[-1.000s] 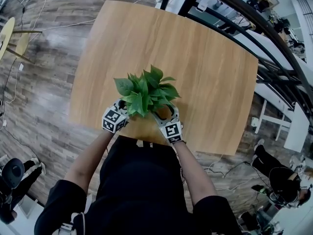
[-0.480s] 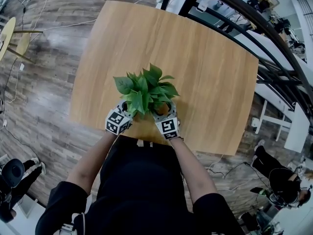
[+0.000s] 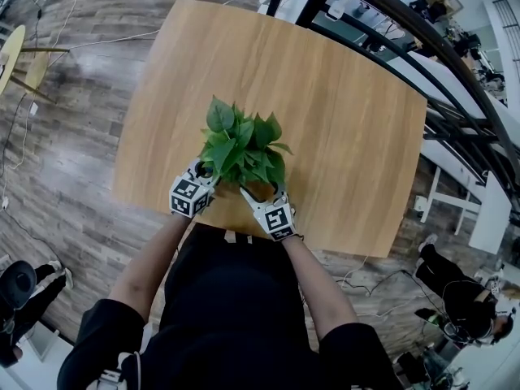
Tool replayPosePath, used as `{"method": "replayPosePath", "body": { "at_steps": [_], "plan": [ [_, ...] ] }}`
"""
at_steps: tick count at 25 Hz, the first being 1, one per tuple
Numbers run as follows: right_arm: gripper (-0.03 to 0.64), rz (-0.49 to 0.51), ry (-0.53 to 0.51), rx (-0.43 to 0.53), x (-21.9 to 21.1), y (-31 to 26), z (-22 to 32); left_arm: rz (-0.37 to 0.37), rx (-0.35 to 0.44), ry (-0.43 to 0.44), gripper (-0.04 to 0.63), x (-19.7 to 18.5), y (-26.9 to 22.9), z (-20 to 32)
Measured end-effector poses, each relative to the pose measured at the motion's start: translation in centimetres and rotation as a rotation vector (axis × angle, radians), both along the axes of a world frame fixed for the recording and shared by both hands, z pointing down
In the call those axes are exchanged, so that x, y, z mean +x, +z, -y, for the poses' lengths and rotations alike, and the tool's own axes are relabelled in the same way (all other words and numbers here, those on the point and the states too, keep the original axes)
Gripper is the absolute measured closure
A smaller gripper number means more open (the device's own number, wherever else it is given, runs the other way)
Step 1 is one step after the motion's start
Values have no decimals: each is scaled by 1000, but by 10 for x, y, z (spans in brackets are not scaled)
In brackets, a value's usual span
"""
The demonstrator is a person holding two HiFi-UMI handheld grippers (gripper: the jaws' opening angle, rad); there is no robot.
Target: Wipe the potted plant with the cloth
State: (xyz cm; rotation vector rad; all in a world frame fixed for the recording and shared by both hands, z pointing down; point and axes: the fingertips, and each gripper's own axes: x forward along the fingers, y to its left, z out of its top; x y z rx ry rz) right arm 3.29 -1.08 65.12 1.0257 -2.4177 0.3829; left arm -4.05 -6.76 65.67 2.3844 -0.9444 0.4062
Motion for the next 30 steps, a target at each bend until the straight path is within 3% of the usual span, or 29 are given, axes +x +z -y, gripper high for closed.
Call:
{"method": "replayPosePath", "body": {
  "at_steps": [4,7,12,19,26,30],
  "plan": [
    [321,-78,44,14,20,4,15,19,14,13,462,-5,4,-1],
    [321,-123,-7,51,20,2,27,28,21,31,462,-1,5,-1],
    [321,-74,-1,28,13,-1,36,17,5,32,462,6,2,-9],
    [321,-78,39,17,11,0,30,14,3,52,462,9,2,-24],
    [321,-98,-164,34,-2,3,-5,4,-21,-26,462,-8,-1,-7],
    [321,-126,-18,32,22,6,12,6,-20,-20,462,-9,1,-9]
  ]
}}
